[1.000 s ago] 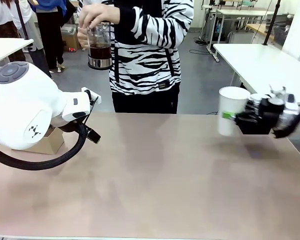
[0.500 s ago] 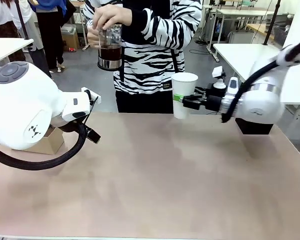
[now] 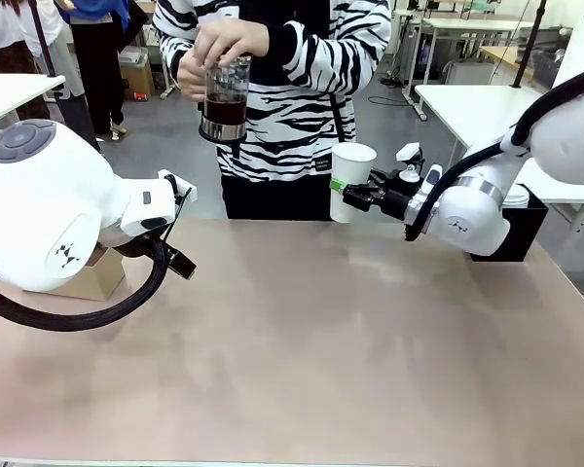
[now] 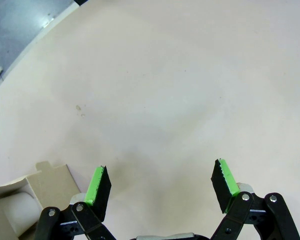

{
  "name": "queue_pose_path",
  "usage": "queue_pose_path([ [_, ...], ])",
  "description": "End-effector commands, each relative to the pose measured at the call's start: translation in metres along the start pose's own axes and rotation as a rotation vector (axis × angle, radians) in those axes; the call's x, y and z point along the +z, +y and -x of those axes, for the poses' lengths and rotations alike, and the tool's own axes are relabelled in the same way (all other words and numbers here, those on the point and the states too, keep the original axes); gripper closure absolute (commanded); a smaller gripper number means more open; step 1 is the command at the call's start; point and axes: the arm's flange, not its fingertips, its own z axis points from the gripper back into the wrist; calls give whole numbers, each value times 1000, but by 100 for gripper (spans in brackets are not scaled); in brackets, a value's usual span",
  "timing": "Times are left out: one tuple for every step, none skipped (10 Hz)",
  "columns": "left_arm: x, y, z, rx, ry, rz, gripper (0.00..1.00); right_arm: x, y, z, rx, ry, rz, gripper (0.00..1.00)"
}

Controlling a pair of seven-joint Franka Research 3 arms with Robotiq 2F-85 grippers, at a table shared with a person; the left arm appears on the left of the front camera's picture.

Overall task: Pour a drink into a cup and package it in a carrier.
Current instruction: Pick up the 600 ml Paper Cup and place it in the middle top area of the table.

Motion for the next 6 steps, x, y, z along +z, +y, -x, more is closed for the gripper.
queue_pose_path([
  [1, 0, 0, 1, -2, 2, 0, -8, 3, 15, 47, -9, 27, 20],
  [1, 0, 0, 1, -2, 2, 0, -8, 3, 23, 53, -10, 23, 20],
  [1, 0, 0, 1, -2, 2, 0, -7, -1, 30, 46, -7, 23, 20],
  [1, 0, 0, 1, -2, 2, 0, -6, -3, 36, 46, -7, 20, 20],
  [1, 0, 0, 1, -2, 2, 0, -6, -4, 36, 24, -9, -12, 20],
  [1, 0, 0, 1, -2, 2, 0, 1, 3, 32, -6, 15, -5, 20],
])
